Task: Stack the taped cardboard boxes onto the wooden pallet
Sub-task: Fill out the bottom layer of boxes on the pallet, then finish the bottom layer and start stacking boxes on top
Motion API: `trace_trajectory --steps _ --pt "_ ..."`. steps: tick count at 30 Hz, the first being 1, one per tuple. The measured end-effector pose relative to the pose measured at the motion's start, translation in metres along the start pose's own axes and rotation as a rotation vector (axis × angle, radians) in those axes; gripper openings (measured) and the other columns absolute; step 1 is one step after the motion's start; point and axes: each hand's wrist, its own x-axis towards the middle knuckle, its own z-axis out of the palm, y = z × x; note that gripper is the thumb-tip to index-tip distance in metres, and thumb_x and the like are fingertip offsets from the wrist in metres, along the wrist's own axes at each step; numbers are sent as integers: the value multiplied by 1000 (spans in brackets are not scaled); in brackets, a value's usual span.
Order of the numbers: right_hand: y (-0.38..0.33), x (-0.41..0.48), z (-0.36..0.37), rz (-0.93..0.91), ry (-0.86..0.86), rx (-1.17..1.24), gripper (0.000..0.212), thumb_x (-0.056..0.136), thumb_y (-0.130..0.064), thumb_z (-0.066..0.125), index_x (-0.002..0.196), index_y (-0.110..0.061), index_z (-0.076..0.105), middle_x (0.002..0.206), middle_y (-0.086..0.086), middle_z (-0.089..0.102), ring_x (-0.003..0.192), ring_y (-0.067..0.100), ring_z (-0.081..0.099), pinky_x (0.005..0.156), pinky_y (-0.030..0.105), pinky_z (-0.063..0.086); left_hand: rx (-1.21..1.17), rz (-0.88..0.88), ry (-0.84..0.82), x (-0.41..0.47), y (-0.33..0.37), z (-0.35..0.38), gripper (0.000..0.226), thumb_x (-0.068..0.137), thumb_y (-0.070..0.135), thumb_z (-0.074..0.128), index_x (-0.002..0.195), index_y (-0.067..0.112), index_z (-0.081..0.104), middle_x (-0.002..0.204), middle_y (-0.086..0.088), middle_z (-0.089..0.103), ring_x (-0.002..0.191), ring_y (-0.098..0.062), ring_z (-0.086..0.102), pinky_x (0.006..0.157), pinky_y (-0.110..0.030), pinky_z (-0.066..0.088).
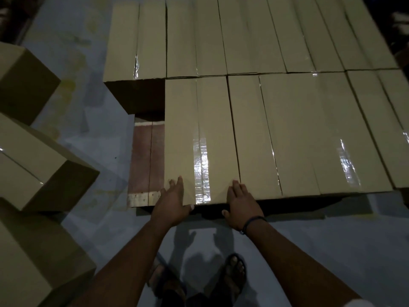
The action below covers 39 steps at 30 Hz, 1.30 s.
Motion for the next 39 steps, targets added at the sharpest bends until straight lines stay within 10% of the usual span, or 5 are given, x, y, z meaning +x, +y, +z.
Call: trace_trajectory --steps 11,28,39 --pt "-75 -4 -21 -209 141 167 62 97 -27 55 151 -4 36 164 22 18 151 35 20 123 42 23 -336 13 477 -47 -12 -12 48 90 28 75 135 16 63 137 -2 62 120 -11 57 98 -16 43" --pt "-334 -28 29 -531 99 72 51 88 -23 70 135 -3 59 141 26 52 127 44 52 107 49 44 -750 -550 818 -238 -258 -22 24 91 41 71 109 26 75 110 13 73 106 -6 67 96 -38 55" --pt "-542 2 189 -614 -152 -100 67 103 -50 41 160 -20 20 167 9 13 153 30 14 122 42 19 -655 -832 681 -318 -508 2 25 90 45 73 111 31 75 92 5 76 70 -12 65 59 -26 51"
